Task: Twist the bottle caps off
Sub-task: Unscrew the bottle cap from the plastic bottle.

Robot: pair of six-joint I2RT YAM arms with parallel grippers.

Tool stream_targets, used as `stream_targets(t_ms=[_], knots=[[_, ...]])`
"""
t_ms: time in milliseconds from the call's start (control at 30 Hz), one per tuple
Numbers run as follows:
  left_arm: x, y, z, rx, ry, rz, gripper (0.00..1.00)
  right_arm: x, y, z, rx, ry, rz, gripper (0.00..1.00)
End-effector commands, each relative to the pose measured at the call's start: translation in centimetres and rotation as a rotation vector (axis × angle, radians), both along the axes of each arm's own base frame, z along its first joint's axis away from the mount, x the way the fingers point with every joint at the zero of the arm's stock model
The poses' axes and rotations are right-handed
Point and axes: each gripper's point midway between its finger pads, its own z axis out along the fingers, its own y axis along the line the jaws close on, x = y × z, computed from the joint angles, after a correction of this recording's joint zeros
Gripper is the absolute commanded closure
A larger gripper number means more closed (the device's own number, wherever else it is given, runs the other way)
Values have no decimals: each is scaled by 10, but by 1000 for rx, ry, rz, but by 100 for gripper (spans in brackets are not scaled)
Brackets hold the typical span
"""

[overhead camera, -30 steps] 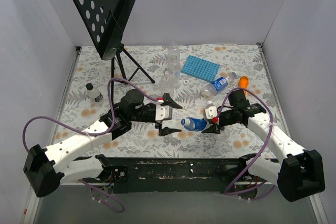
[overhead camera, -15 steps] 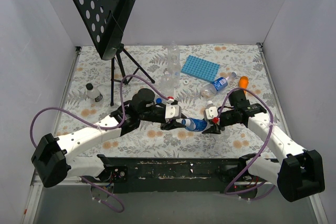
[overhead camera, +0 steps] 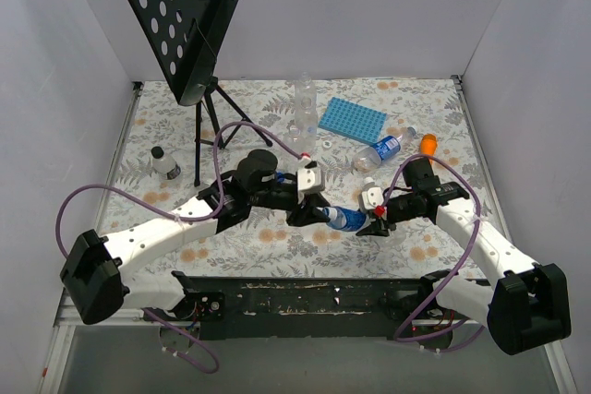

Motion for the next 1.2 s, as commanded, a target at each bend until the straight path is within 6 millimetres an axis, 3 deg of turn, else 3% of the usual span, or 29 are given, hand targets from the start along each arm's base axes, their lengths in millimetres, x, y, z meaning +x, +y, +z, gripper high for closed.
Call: stream_targets(t_ms=[0,167,267,467,600,667,733,900,1033,1167], knots=[[7,-5,18,7,269,176,100,0,4,8,37,-12,15,83],[14,-2,12,82,796,529,100,0,4,8,38,-15,16,83],[12,-2,18,22,1049,648,100,0,5,9,43,-13,18,83],[22,6,21,10,1024,767,100,-1,4,11,47,-28,16,83],[24,4,30,-3,976,743,100,1,4,11,45,-33,9,83],[24,3,33,7,940,713,72,0,4,11,46,-32,11,83],[22,4,34,9,908,690,54,0,4,12,48,-37,12,83],[28,16,60,-68,742,671,18,0,4,11,46,-32,11,83],[34,37,80,-140,531,672,2,-1,4,11,46,-30,14,83],[22,55,81,-174,310,579,2,-1,4,11,48,-28,15,83]])
